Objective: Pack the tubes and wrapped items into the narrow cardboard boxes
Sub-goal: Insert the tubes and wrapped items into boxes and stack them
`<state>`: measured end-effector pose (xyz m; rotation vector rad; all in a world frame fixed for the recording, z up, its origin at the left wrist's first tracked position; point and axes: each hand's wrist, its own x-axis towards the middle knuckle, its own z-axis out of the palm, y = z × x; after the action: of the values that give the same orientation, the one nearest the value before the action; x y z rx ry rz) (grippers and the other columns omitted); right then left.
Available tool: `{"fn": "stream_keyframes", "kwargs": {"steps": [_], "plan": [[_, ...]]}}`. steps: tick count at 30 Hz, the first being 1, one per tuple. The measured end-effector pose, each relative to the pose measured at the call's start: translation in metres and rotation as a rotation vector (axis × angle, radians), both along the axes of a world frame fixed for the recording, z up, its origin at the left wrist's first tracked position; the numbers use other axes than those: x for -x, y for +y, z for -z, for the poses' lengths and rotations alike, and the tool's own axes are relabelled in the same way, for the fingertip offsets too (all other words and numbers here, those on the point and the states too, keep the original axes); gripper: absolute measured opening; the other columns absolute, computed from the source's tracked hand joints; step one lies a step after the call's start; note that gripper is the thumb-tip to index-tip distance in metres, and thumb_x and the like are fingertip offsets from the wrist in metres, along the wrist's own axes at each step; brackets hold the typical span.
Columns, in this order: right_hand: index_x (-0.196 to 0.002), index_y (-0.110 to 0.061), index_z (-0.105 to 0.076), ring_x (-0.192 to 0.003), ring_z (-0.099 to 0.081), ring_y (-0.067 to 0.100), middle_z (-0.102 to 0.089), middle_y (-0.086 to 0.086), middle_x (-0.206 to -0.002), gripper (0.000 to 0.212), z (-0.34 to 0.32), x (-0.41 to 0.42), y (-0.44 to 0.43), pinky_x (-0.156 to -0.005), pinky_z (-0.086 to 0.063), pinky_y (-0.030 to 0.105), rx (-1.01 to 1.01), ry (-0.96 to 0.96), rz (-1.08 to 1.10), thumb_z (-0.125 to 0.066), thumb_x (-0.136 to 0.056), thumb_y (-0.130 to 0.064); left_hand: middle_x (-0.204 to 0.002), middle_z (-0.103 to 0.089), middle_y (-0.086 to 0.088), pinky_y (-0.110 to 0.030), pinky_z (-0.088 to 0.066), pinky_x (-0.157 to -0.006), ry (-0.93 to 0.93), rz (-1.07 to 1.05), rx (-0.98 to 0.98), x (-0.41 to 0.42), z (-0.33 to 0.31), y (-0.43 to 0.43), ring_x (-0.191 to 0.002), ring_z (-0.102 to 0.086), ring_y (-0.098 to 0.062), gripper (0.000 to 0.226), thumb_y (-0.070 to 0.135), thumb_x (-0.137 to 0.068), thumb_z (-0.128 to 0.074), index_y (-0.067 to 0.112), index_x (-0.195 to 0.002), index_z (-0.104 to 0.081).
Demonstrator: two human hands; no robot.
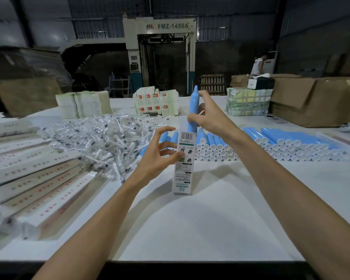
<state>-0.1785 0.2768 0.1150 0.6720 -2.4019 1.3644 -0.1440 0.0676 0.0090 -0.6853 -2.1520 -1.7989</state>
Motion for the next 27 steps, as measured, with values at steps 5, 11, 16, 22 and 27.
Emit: {"fn": "stream_keyframes", "kwargs": {"steps": [5,11,16,22,27], "plan": [[-0.112,-0.023,-0.052,-0.088,-0.064,0.012,-0.066,-0.002,-0.102,0.019,0.01,0.005,-0.012,-0.066,-0.048,0.028,-0.145,0.004,0.022,-0.054,-0.107,-0.04,-0.107,-0.079,-0.004,-0.033,-0.063,-0.084,-0.002,-0.015,-0.009,0.003,0.002,-0.003,-0.096,-0.077,-0.022,0.069,0.024,-0.091,-0.088,0.036,-0.143,-0.044],[-0.119,-0.018,-0.052,-0.092,-0.052,0.022,-0.043,-0.004,-0.113,0.035,0.048,0.005,-0.021,-0.078,-0.039,0.036,-0.468,0.265,0.264,-0.034,-0.109,-0.048,-0.106,-0.079,-0.001,-0.026,-0.06,-0.084,0.0,-0.038,-0.02,0.004,0.008,-0.002,-0.095,-0.074,-0.012,0.065,0.024,-0.096,-0.082,0.041,-0.146,-0.044],[-0.135,-0.021,-0.056,-0.091,-0.057,0.01,-0.057,-0.002,-0.121,0.036,0.067,0.007,-0.026,-0.082,-0.045,0.036,-0.154,0.37,0.286,-0.04,-0.11,-0.041,-0.107,-0.079,0.006,-0.014,-0.054,-0.077,0.065,-0.195,-0.029,0.003,-0.001,-0.015,-0.091,-0.074,-0.007,0.063,0.018,-0.097,-0.075,0.049,-0.144,-0.045],[-0.118,-0.018,-0.062,-0.074,-0.057,0.004,-0.063,-0.005,-0.09,0.018,0.099,0.006,-0.068,-0.07,-0.047,0.035,-0.029,0.259,0.116,-0.048,-0.107,-0.016,-0.114,-0.074,-0.007,-0.021,-0.056,-0.075,0.172,-0.428,-0.267,0.0,-0.023,-0.065,-0.097,-0.076,-0.007,0.063,0.026,-0.101,-0.069,0.039,-0.155,-0.04],[-0.155,-0.02,-0.042,-0.11,-0.058,0.024,-0.051,0.006,-0.136,0.056,0.149,-0.007,-0.116,-0.089,-0.055,0.04,-0.542,0.392,-0.24,-0.055,-0.101,-0.009,-0.117,-0.071,-0.007,-0.031,-0.057,-0.077,0.176,-0.586,-0.334,0.005,-0.025,-0.088,-0.1,-0.074,-0.015,0.057,0.018,-0.108,-0.061,0.046,-0.153,-0.042]]}}
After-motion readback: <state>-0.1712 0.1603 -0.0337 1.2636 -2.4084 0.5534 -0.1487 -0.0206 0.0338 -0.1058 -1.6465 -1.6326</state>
